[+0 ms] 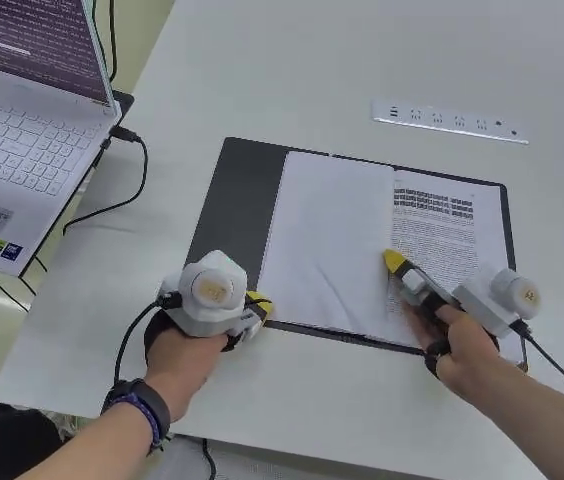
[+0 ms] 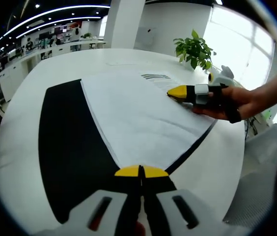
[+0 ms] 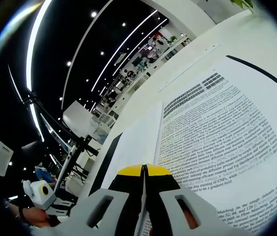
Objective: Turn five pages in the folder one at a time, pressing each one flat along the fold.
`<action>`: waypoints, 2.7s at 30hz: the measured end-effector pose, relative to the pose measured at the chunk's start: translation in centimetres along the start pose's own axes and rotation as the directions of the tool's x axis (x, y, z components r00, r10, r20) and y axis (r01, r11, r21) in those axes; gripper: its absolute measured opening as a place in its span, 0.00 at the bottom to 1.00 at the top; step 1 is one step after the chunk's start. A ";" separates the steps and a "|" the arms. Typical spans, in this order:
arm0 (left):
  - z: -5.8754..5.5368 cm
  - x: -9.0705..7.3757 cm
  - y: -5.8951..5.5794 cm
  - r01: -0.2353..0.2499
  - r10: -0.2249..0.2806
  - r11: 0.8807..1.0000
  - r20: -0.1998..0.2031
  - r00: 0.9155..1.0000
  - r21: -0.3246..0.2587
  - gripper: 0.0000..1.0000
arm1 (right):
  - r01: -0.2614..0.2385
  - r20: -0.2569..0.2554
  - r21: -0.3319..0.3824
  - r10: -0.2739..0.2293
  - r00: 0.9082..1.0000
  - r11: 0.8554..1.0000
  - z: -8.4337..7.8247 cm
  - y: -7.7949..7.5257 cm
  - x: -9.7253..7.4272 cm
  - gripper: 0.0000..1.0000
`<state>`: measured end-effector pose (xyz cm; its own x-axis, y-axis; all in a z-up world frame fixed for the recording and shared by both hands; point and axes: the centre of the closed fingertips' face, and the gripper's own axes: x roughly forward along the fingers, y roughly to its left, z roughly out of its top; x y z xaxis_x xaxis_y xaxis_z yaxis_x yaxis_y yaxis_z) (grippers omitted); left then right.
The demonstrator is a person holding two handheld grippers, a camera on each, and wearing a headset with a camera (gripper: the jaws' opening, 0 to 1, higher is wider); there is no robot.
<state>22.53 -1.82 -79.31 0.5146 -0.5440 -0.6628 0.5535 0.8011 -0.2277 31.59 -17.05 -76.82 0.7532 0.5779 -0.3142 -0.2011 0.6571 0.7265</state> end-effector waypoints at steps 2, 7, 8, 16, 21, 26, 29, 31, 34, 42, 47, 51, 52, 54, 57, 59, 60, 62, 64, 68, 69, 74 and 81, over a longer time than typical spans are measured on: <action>0.0 0.0 0.0 0.000 0.000 1.000 0.004 1.000 -0.002 0.00 | 0.002 0.000 0.008 -0.002 1.000 1.000 -0.1 -0.1 -0.2 0.00; 0.0 -0.1 0.0 -0.009 0.009 1.000 0.020 1.000 -0.012 0.00 | -0.001 0.009 0.016 0.001 1.000 1.000 -0.7 -0.5 -0.9 0.00; 0.0 -0.1 0.0 -0.010 0.010 1.000 0.020 1.000 -0.013 0.00 | -0.001 0.008 0.016 0.001 1.000 1.000 -0.9 -0.5 -1.1 0.00; 0.0 -0.2 0.0 0.009 -0.008 0.999 0.025 1.000 -0.039 0.00 | -0.013 -0.023 -0.013 0.013 1.000 1.000 -2.6 -0.2 -2.5 0.00; 0.0 -0.2 0.0 0.004 -0.003 0.999 0.027 1.000 -0.037 0.00 | -0.013 -0.025 -0.012 0.013 1.000 1.000 -3.3 -0.2 -3.3 0.00; 0.0 -0.2 -0.1 0.001 0.000 0.999 0.031 1.000 -0.039 0.00 | -0.014 -0.033 -0.018 0.014 0.999 1.000 -4.0 0.0 -3.9 0.00; 0.0 -0.3 -0.1 0.002 0.000 0.999 0.032 1.000 -0.039 0.00 | -0.011 -0.042 -0.019 0.011 0.999 1.000 -4.5 0.2 -4.3 0.00; 0.0 -0.3 -0.1 0.001 0.001 0.999 0.033 0.999 -0.039 0.00 | -0.009 -0.045 -0.023 0.008 0.999 1.000 -4.9 0.3 -4.7 0.00; 0.0 -0.3 -0.1 -0.001 0.003 0.999 0.034 0.999 -0.040 0.00 | -0.009 -0.038 -0.010 0.009 0.999 1.000 -5.4 0.4 -5.2 0.00; 0.0 -0.4 -0.1 -0.005 0.006 0.999 0.034 0.999 -0.040 0.00 | -0.017 -0.065 -0.014 0.016 0.998 1.000 -6.5 0.9 -6.4 0.00; 0.0 -0.4 -0.2 -0.011 0.012 0.999 0.035 0.999 -0.040 0.00 | -0.003 -0.061 0.020 0.004 0.998 1.000 -6.7 0.9 -6.8 0.00; 0.1 -0.3 -0.1 -0.001 0.001 0.999 0.016 1.000 -0.034 0.00 | 0.016 -0.059 0.024 -0.014 0.998 1.000 -6.9 0.9 -7.0 0.00; 0.1 -0.4 -0.2 0.001 -0.001 0.999 0.011 1.000 -0.034 0.00 | 0.017 -0.059 0.027 -0.016 0.998 0.999 -7.0 0.9 -7.1 0.00; 0.0 -0.4 -0.2 0.000 0.000 0.999 0.005 1.000 -0.039 0.00 | 0.023 -0.056 0.034 -0.021 0.998 0.999 -7.1 0.9 -7.4 0.00; 0.0 -0.4 -0.2 -0.014 0.014 0.999 0.005 1.000 -0.038 0.00 | 0.039 -0.056 0.053 -0.036 0.998 0.998 -7.3 0.9 -7.6 0.00; 0.0 -0.4 -0.2 -0.026 0.026 0.999 0.003 1.000 -0.046 0.00 | 0.043 -0.061 0.048 -0.040 0.997 0.998 -7.3 1.0 -7.7 0.00; 0.0 -0.4 -0.2 -0.035 0.035 0.998 -0.001 0.999 -0.053 0.00 | 0.045 -0.064 0.049 -0.042 0.997 0.998 -7.4 1.1 -7.8 0.00; 0.1 -0.5 -0.3 -0.045 0.045 0.997 -0.009 0.999 -0.063 0.00 | 0.046 -0.072 0.056 -0.042 0.997 0.997 -7.4 1.0 -7.9 0.00; 0.0 -0.6 -0.3 -0.060 0.059 0.995 -0.011 0.998 -0.079 0.00 | 0.047 -0.087 0.067 -0.041 0.995 0.997 -7.5 1.1 -8.1 0.00; -0.2 -0.9 -0.4 -0.075 0.080 0.974 0.017 0.997 -0.213 0.00 | 0.027 -0.128 0.032 -0.023 0.992 0.999 -8.0 1.5 -9.0 0.00; -0.3 -1.0 -0.5 -0.075 0.079 0.978 0.014 0.997 -0.197 0.00 | 0.023 -0.135 0.022 -0.020 0.991 0.999 -8.1 1.5 -9.2 0.00; -0.3 -1.6 -1.7 -0.082 0.086 0.979 0.012 0.996 -0.185 0.05 | 0.032 -0.133 0.011 -0.030 0.991 0.999 -7.1 0.8 -10.4 0.03; 1.3 -3.1 -2.8 -0.094 0.112 0.971 0.074 0.991 -0.218 0.15 | 0.016 -0.127 -0.091 -0.028 0.992 0.996 -4.3 0.4 -11.9 0.13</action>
<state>20.26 -2.73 -75.68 0.6202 -0.4677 -0.6298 0.3468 0.8836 -0.3147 19.84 -21.58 -75.38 0.6728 0.6164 -0.4091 -0.2449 0.7074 0.6630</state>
